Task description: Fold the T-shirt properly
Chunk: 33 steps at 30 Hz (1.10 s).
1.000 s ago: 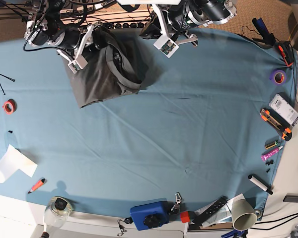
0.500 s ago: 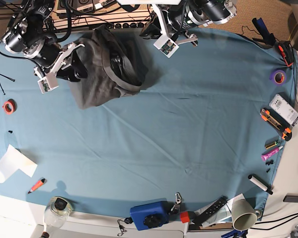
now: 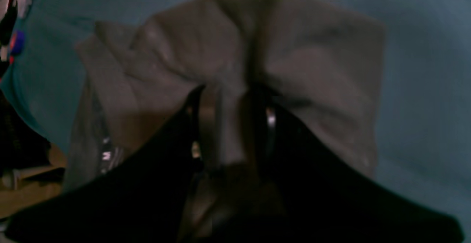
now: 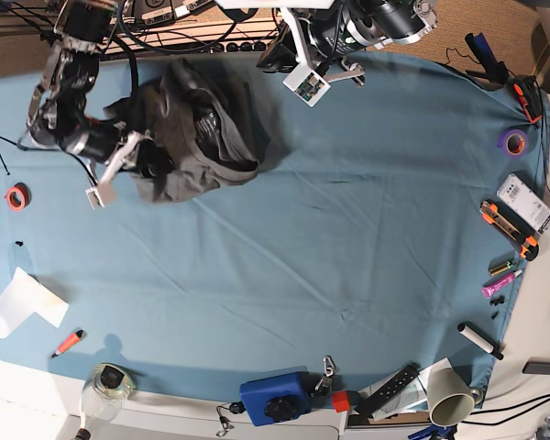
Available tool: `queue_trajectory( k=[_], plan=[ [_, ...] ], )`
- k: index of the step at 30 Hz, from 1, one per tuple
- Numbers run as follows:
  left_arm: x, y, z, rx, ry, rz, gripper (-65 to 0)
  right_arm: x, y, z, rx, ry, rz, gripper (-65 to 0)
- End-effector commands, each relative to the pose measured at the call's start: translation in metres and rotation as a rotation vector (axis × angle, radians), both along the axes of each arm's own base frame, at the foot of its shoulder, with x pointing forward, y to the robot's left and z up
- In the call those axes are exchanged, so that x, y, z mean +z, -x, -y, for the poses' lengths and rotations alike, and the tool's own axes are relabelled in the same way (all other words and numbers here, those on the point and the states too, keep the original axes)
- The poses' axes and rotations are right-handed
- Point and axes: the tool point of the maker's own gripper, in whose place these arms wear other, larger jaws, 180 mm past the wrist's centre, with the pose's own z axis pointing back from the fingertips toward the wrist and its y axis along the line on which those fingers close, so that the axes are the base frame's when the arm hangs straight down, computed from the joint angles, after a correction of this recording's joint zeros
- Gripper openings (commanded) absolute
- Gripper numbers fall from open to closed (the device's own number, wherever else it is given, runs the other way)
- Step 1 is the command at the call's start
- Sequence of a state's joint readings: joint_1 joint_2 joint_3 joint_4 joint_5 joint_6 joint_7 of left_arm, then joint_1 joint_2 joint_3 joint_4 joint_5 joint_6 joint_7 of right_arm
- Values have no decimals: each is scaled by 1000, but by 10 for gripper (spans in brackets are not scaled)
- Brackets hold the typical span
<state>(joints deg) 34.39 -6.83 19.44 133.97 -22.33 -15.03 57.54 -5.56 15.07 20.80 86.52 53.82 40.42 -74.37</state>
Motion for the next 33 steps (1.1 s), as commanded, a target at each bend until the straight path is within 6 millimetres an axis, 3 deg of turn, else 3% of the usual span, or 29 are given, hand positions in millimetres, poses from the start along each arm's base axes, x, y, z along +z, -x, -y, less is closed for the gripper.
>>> queue_trajectory(
  k=[1, 8, 12, 16, 18, 24, 30, 33],
  plan=[
    [10, 5, 7, -29, 39, 14, -650, -17, 17, 8, 31, 81, -90, -493],
    [10, 3, 7, -29, 38, 21, -650, -8, 18, -1, 57, 31, -83, -493],
    [9, 2, 5, -27, 25, 29, -650, 41, -3, -6, 23, -95, 89, -493],
    [-1, -16, -10, 5, -99, 102, -650, 93, -15, 16, -32, -47, 267, -493],
    [-3, -30, -19, 52, -154, 139, -650, 105, -14, 31, -60, 19, 307, -493],
    [-11, -59, -55, 182, -359, 247, -650, 112, 9, 57, -73, 138, 295, -493],
    [-10, -84, -95, 321, -524, 315, -650, 113, 32, 62, -70, 197, 275, -493],
    [-13, -92, -126, 399, -574, 300, -650, 114, 40, 58, -51, 216, 266, -493]
  ],
)
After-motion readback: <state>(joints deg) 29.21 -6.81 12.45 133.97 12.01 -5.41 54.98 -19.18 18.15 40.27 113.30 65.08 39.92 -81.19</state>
